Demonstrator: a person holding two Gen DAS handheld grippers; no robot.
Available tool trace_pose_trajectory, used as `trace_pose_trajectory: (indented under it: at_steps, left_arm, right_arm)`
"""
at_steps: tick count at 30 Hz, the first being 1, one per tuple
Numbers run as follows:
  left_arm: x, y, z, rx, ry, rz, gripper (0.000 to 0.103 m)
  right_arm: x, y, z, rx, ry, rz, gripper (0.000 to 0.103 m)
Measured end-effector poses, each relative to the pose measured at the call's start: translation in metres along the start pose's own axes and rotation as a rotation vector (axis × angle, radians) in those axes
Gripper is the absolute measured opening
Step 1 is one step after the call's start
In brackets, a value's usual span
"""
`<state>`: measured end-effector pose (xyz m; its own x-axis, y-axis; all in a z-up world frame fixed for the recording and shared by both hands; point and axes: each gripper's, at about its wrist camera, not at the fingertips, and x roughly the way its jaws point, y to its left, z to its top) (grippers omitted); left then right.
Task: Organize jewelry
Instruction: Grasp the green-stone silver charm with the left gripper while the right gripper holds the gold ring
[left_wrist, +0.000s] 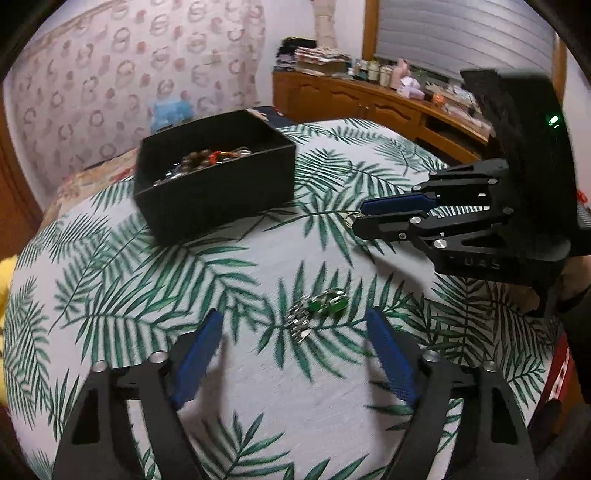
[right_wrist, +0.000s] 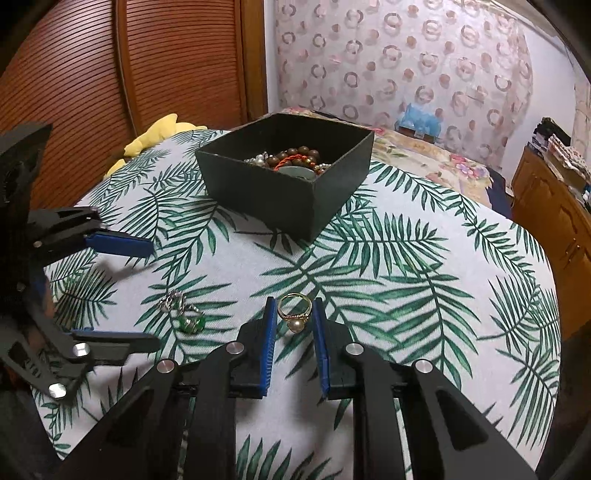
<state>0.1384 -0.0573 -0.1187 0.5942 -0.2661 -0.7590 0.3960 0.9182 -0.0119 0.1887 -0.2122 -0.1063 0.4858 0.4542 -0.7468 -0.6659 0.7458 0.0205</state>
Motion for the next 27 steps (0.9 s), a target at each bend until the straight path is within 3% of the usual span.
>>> trace_pose_trajectory:
  at_steps: [3,8,11,13,15,27]
  left_arm:
    - [0.011,-0.008,0.005,0.058,0.022,0.044,0.066]
    - [0.016,-0.004,0.014,0.047,0.026,0.023,0.054]
    - [0.017,-0.003,0.015,0.039,0.018,0.017,0.040]
    - [0.017,-0.002,0.014,0.030,0.012,0.016,0.025]
    - [0.016,0.000,0.014,0.018,0.008,0.015,0.018]
    - [-0.008,0.009,0.013,-0.029,-0.058,0.011,0.016]
  right_arm:
    - [-0.005,-0.001,-0.004,0.002,-0.005,0.001,0.021]
    - [-0.011,-0.003,-0.009,0.014,-0.009,0.001,0.021]
    - [-0.011,-0.005,-0.011,0.018,-0.007,-0.001,0.021]
    - [-0.011,-0.005,-0.012,0.020,-0.007,0.000,0.021]
    - [-0.011,-0.005,-0.013,0.021,-0.007,0.000,0.021]
    - [-0.014,0.002,-0.011,0.018,-0.027,0.011,0.021]
